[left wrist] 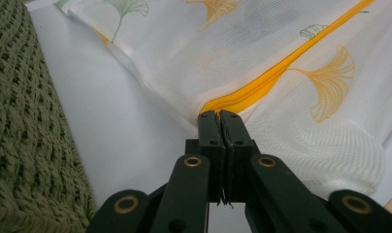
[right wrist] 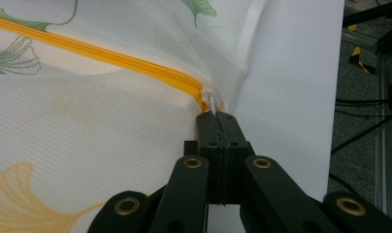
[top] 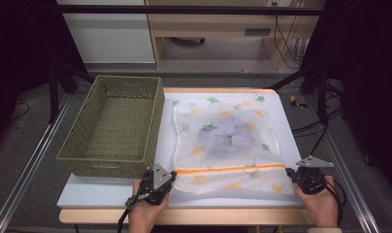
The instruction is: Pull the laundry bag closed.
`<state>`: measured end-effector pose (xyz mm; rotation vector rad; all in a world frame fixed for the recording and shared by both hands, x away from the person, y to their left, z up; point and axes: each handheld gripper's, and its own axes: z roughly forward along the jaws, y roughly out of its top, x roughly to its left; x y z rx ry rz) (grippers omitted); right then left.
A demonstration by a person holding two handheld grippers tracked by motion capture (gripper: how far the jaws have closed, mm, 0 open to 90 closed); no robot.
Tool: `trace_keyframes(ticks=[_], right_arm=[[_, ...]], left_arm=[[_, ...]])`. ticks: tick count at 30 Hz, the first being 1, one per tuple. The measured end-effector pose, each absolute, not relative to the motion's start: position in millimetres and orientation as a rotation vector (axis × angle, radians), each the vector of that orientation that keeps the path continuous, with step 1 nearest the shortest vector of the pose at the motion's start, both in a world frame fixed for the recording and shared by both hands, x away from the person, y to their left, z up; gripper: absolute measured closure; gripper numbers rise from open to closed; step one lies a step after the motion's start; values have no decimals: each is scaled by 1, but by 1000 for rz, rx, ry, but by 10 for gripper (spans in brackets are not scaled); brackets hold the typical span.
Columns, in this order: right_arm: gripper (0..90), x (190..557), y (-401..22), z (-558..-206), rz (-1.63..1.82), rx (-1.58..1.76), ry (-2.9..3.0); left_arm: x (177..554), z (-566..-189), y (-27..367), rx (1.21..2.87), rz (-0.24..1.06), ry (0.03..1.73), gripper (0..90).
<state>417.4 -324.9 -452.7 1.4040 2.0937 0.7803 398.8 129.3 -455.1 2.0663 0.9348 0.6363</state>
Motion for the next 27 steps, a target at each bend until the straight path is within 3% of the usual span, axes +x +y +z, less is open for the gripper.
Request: trace_keyframes(ticks=[27], right_arm=[[900,416,-327,-458,785,1404,2123]], left_arm=[[399,-467,125,2095,641,958,883]])
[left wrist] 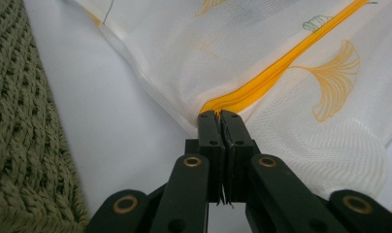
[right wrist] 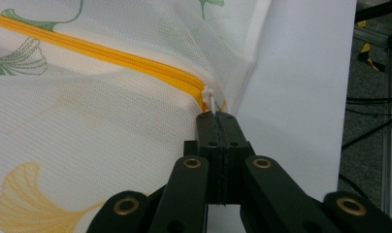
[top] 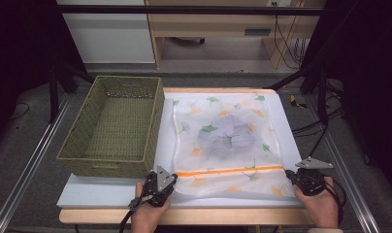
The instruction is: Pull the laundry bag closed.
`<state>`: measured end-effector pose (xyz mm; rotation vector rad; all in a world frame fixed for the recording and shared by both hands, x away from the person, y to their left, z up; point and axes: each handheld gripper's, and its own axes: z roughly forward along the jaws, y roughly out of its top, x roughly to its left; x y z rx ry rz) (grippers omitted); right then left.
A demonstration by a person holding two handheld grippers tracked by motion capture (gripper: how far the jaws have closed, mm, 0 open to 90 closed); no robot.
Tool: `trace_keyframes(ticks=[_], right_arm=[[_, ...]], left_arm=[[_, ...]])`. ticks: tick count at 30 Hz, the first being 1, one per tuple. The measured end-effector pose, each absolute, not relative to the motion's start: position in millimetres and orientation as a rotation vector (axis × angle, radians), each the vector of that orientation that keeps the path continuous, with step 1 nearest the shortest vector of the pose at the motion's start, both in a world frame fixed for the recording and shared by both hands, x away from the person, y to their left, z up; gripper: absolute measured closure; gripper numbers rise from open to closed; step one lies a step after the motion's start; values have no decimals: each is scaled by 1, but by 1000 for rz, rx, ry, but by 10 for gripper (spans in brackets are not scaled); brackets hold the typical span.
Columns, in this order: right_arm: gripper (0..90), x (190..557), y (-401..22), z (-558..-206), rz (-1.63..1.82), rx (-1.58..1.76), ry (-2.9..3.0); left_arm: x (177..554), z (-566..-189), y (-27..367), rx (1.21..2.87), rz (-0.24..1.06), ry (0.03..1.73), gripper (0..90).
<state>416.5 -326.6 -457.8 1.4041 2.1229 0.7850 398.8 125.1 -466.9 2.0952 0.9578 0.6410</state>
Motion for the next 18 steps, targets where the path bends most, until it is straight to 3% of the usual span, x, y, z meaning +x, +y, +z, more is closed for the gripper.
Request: trace_keyframes(ticks=[11,18], right_arm=[[883,414,-327,-460,838,1394,2132],[720,411,-330,-459,859,1392,2089]], left_arm=[[399,-466,127,2074,655,977,868],[398,-461,129,2048,678,987,808]])
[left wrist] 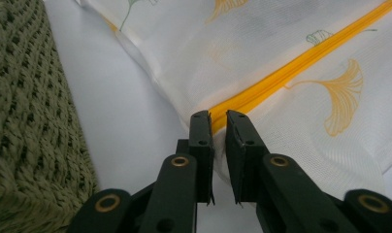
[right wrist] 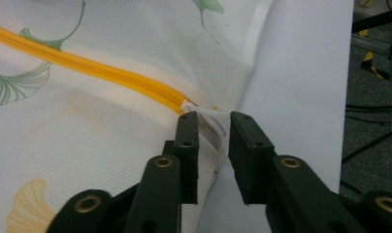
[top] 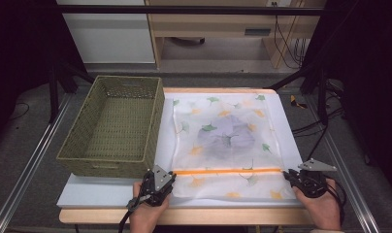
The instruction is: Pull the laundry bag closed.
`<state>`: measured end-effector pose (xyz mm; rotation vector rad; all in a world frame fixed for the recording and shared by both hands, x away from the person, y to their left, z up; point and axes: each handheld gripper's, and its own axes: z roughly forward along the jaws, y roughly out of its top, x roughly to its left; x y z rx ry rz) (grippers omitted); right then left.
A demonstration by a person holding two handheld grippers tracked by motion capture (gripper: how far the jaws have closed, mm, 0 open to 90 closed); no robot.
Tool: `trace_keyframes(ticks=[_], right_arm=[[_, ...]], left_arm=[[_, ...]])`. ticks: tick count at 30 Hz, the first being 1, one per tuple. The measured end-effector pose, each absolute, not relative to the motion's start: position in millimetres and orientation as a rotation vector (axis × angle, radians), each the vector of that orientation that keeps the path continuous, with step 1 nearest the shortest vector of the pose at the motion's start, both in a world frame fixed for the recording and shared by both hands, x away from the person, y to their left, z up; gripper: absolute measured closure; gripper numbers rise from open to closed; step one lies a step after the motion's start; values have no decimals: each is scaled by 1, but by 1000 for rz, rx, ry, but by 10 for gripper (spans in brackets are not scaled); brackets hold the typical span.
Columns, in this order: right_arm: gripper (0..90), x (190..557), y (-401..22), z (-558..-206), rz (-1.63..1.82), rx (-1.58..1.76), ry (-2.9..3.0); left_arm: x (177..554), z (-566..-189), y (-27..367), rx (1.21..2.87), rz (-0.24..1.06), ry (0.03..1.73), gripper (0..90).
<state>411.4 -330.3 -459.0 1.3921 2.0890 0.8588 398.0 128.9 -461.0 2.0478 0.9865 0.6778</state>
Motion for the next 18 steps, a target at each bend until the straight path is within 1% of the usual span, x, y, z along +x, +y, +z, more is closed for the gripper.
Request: trace_keyframes(ticks=[2,3,4,8,11,18], right_arm=[[692,411,-330,-458,866,1383,2079],[692,411,-330,-458,866,1383,2079],[654,410,-330,-458,865,1382,2070],[619,410,-329,-457,885,1369,2058],[573,411,-328,-456,898,1358,2055],[392,411,-325,-453,919,1362,2008]], left_arm=[[398,-461,129,2038,679,990,791],[398,-460,129,2037,685,989,791],[398,-459,129,2035,689,988,769],[398,-458,129,2020,703,990,707],[397,-457,128,2010,709,985,678],[393,-451,122,1996,725,937,604]])
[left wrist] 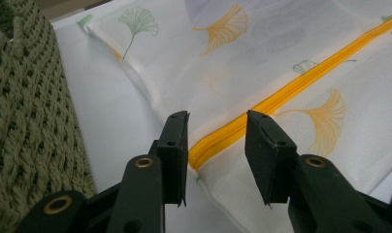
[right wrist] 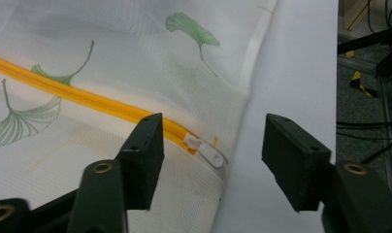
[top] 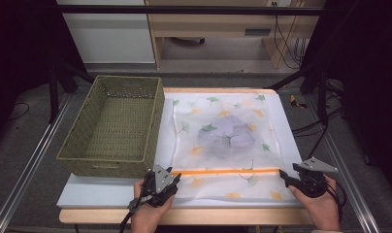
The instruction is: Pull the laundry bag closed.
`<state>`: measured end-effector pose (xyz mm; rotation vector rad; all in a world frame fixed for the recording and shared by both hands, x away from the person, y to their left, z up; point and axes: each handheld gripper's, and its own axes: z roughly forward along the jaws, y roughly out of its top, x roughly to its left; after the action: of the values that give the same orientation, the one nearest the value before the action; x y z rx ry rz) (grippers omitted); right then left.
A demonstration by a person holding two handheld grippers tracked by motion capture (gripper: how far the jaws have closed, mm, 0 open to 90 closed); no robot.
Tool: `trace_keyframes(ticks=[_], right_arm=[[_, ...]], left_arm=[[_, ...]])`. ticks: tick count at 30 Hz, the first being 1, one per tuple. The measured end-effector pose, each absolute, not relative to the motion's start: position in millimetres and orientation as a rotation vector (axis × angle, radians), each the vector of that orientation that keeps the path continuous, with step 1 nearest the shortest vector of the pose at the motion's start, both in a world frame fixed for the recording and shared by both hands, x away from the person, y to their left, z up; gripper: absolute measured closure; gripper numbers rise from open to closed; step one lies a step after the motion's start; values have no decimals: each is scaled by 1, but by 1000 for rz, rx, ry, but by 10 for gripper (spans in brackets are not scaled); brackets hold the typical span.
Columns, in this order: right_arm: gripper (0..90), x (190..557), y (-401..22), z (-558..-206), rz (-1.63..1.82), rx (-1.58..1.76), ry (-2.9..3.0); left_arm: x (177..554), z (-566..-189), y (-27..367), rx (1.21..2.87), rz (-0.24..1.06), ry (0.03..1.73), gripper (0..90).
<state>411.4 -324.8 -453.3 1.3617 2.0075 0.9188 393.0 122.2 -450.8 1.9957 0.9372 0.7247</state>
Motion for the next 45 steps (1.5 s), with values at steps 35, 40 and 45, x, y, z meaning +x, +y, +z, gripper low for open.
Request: trace_keyframes(ticks=[35,40,45], right_arm=[[106,416,-287,-389,1277,1255,1725],[102,413,-294,-385,1297,1271,1687],[98,412,-298,-386,1282,1268,1673]], left_arm=[[390,-407,115,1804,647,865,127],[390,-400,120,1772,640,856,90],[393,-394,130,1750,647,866,75]])
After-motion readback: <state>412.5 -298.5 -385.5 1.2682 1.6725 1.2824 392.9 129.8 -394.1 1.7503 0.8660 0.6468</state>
